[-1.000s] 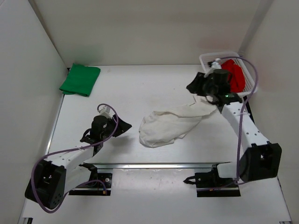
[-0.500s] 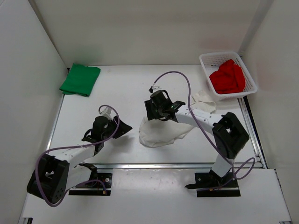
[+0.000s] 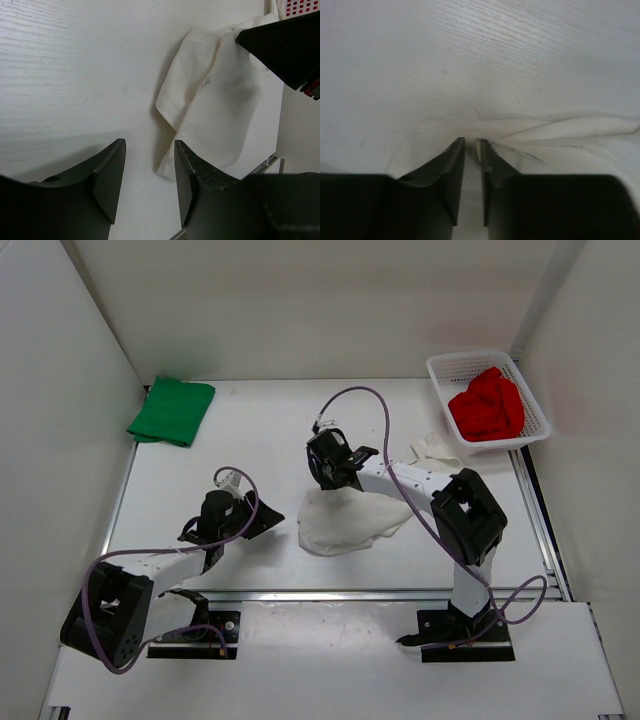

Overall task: Fold and stack the t-shirts
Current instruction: Move the tshirt to the center of the board, then flatten out the tshirt

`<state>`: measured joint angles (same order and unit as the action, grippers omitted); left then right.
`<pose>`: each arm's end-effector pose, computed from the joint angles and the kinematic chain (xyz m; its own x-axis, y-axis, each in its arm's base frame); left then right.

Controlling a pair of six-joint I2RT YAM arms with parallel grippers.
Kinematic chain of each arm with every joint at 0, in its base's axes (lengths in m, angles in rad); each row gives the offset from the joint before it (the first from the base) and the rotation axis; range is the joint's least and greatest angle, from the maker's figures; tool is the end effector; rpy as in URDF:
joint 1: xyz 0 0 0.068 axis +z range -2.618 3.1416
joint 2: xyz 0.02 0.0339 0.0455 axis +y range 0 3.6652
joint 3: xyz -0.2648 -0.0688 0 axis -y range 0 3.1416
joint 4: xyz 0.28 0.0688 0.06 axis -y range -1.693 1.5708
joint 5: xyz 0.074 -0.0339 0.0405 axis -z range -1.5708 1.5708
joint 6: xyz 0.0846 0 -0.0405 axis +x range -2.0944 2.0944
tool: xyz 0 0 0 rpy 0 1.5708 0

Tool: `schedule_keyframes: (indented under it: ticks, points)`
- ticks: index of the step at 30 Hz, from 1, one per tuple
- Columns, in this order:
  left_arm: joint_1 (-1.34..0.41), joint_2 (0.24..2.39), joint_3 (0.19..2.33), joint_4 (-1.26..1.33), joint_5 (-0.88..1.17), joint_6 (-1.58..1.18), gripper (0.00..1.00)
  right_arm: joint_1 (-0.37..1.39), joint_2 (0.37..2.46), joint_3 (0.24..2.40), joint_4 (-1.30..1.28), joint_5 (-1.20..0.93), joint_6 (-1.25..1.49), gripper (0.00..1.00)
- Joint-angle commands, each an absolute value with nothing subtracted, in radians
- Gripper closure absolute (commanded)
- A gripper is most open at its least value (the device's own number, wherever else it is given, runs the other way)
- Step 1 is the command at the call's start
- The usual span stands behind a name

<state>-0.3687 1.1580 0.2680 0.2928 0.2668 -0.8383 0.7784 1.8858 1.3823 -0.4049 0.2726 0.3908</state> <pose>0.2394 -0.1164 0.0887 -0.7605 -0.4751 -0.4427 -0.0215 0.6999 -0.7140 0.3520 0.3151 0.1601 -0.7318 -0.2064 -0.6495 -0.3023 0.9524 0.0380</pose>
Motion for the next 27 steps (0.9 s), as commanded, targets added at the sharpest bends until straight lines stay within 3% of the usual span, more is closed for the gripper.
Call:
schedule_keyframes:
  ticks: [1, 2, 3, 6, 11, 16, 18, 21, 24, 26, 27]
  points:
    - [-0.367, 1.169, 0.265, 0.331, 0.282, -0.834, 0.46, 0.776, 1.868, 1.401, -0.406, 0.287, 0.399, 0.87]
    - [-0.367, 1.170, 0.267, 0.334, 0.282, -0.833, 0.45, 0.773, 1.859, 1.396, -0.413, 0.297, 0.403, 0.99]
    - [-0.370, 1.183, 0.271, 0.331, 0.276, -0.831, 0.44, 0.776, 1.844, 1.381, -0.411, 0.305, 0.408, 1.00]
    - [-0.383, 1.207, 0.290, 0.333, 0.267, -0.831, 0.41, 0.772, 1.738, 1.289, -0.394, 0.316, 0.428, 1.00]
    - [-0.420, 1.284, 0.362, 0.327, 0.255, -0.816, 0.32, 0.741, 1.326, 0.995, -0.384, 0.313, 0.489, 1.00]
    - [-0.468, 1.380, 0.429, 0.311, 0.229, -0.805, 0.28, 0.588, 0.869, 0.625, -0.457, 0.172, 0.572, 1.00]
    - [-0.486, 1.423, 0.462, 0.305, 0.213, -0.798, 0.27, 0.435, 0.658, 0.545, -0.514, 0.105, 0.578, 1.00]
    - [-0.517, 1.476, 0.495, 0.310, 0.202, -0.804, 0.27, 0.226, 0.517, 0.503, -0.600, -0.037, 0.537, 1.00]
    - [-0.557, 1.534, 0.531, 0.316, 0.186, -0.813, 0.26, 0.151, 0.482, 0.550, -0.644, -0.084, 0.519, 1.00]
    - [-0.572, 1.574, 0.554, 0.314, 0.178, -0.807, 0.30, 0.130, 0.480, 0.571, -0.684, -0.055, 0.497, 1.00]
    - [-0.566, 1.597, 0.567, 0.331, 0.179, -0.824, 0.37, 0.132, 0.480, 0.569, -0.683, -0.061, 0.495, 1.00]
